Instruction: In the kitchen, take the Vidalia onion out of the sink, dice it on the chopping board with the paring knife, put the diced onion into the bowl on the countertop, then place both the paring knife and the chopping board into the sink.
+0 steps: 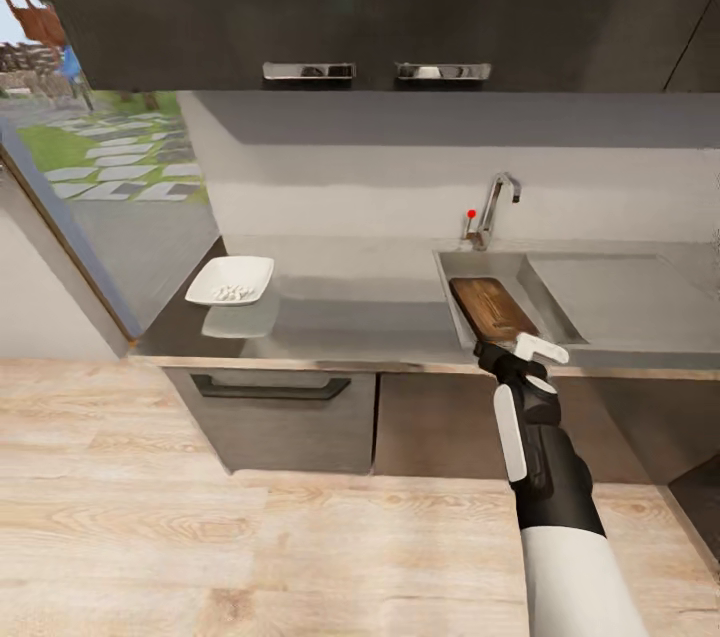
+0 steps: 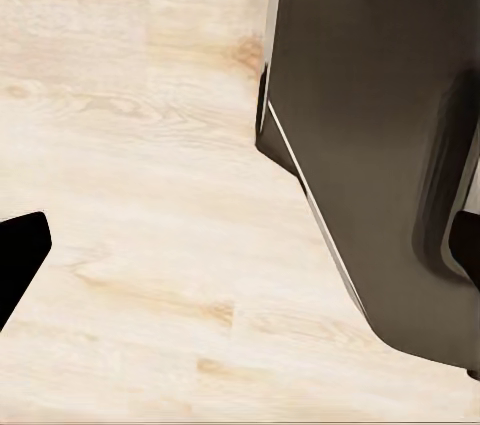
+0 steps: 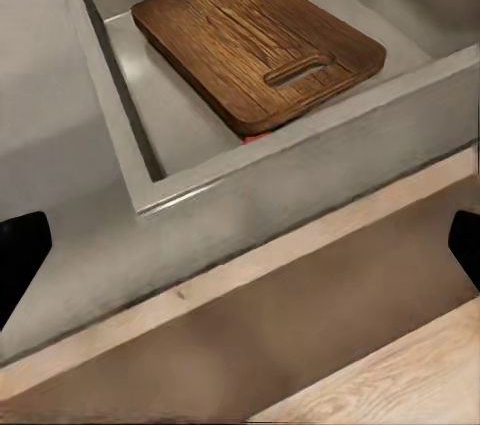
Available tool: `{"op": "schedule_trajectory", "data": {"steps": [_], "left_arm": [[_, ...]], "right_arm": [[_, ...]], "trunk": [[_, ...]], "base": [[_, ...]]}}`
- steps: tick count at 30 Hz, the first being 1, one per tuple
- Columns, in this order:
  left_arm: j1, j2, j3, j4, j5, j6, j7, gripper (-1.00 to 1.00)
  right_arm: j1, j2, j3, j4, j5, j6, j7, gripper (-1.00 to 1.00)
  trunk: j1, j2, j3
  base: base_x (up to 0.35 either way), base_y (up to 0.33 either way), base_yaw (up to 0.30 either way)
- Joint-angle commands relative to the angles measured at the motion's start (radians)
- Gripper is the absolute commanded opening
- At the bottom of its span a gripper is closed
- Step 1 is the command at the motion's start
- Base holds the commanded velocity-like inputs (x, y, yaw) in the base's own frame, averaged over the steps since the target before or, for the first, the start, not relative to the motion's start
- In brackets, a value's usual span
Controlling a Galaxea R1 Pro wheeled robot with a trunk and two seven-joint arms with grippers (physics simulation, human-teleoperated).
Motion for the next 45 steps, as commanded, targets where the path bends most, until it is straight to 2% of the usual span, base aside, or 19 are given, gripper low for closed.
{"op": "schedule_trajectory", "data": {"steps": [1, 6, 11, 15, 16, 17, 19, 20, 23, 24, 25, 29, 35, 36, 38, 45], "left_arm": [[0.000, 0.001, -0.008, -0.002, 0.006, -0.002, 0.008, 1.00], [0.000, 0.001, -0.007, -0.004, 0.005, -0.002, 0.008, 1.00], [0.000, 0.002, -0.007, -0.024, 0.002, -0.002, 0.005, 1.00], [-0.004, 0.006, -0.007, -0.047, 0.001, -0.001, 0.004, 1.00], [-0.012, 0.007, -0.007, -0.048, 0.001, 0.000, 0.004, 1.00], [-0.031, 0.010, -0.007, -0.050, 0.001, 0.000, 0.005, 1.00], [-0.055, 0.019, -0.007, -0.050, 0.001, 0.000, 0.005, 1.00], [-0.075, 0.026, -0.007, -0.051, 0.001, 0.001, 0.006, 1.00], [-0.116, 0.033, -0.007, -0.051, 0.001, 0.002, 0.007, 1.00], [-0.126, 0.034, -0.007, -0.051, 0.001, 0.003, 0.007, 1.00], [-0.146, 0.036, -0.006, -0.050, 0.001, 0.004, 0.008, 1.00], [-0.193, 0.049, -0.004, -0.047, 0.003, 0.007, 0.010, 1.00], [-0.206, 0.061, -0.002, -0.033, 0.003, 0.007, 0.013, 1.00], [-0.211, 0.077, -0.001, -0.014, 0.004, 0.005, 0.013, 1.00], [-0.212, 0.079, -0.001, -0.003, 0.006, 0.003, 0.013, 1.00], [-0.213, 0.081, -0.001, 0.008, 0.007, 0.005, 0.014, 1.00]], "right_arm": [[0.004, 0.001, 0.000, 0.000, 0.004, 0.000, 0.014, 1.00], [0.037, 0.001, 0.000, 0.009, 0.028, -0.015, 0.037, 1.00], [0.065, 0.001, -0.001, 0.043, 0.030, -0.083, 0.040, 1.00], [0.084, 0.001, -0.001, 0.117, 0.035, -0.163, 0.042, 1.00], [0.087, 0.001, -0.001, 0.151, 0.048, -0.200, 0.047, 1.00], [0.089, 0.001, -0.002, 0.226, 0.088, -0.266, 0.076, 1.00], [0.090, 0.001, -0.002, 0.314, 0.146, -0.341, 0.122, 1.00], [0.090, 0.001, -0.003, 0.383, 0.186, -0.402, 0.149, 1.00], [0.091, -0.004, -0.005, 0.557, 0.227, -0.542, 0.175, 1.00], [0.091, -0.012, -0.005, 0.612, 0.230, -0.579, 0.178, 1.00], [0.091, -0.033, -0.005, 0.729, 0.234, -0.655, 0.181, 1.00], [0.091, -0.084, -0.004, 0.982, 0.238, -0.838, 0.185, 1.00], [0.093, -0.160, -0.002, 1.280, 0.243, -1.004, 0.200, 1.00], [0.220, -0.204, -0.001, 1.317, 0.244, -1.026, 0.269, 1.00], [0.250, -0.202, 0.001, 1.319, 0.244, -1.019, 0.274, 1.00], [0.275, -0.202, 0.002, 1.320, 0.244, -0.995, 0.274, 1.00]], "trunk": [[0.000, -0.002, -0.002], [0.000, -0.002, -0.002], [0.000, -0.002, -0.002], [0.000, -0.002, -0.002], [0.000, -0.002, -0.002], [0.000, -0.002, -0.002], [0.000, -0.002, -0.002], [0.000, -0.002, -0.002], [0.000, -0.002, -0.002], [0.000, -0.002, -0.002], [0.000, -0.002, -0.002], [0.000, -0.002, -0.002], [0.000, -0.002, -0.002], [0.000, -0.002, -0.002], [0.000, -0.002, -0.002], [0.000, -0.002, -0.002]], "base": [[-0.344, 0.000, 0.000], [-0.344, 0.000, 0.000], [-0.227, 0.000, 0.000], [-0.032, 0.000, 0.000], [-0.009, 0.000, 0.000], [-0.004, 0.000, 0.000], [-0.002, 0.000, 0.000], [0.000, 0.000, 0.000], [0.000, 0.000, 0.000], [0.000, 0.000, 0.000], [0.000, 0.000, 0.000], [0.000, 0.000, 0.000], [0.000, 0.000, 0.000], [0.000, 0.000, 0.000], [0.000, 0.000, 0.000], [0.000, 0.000, 0.000]]}}
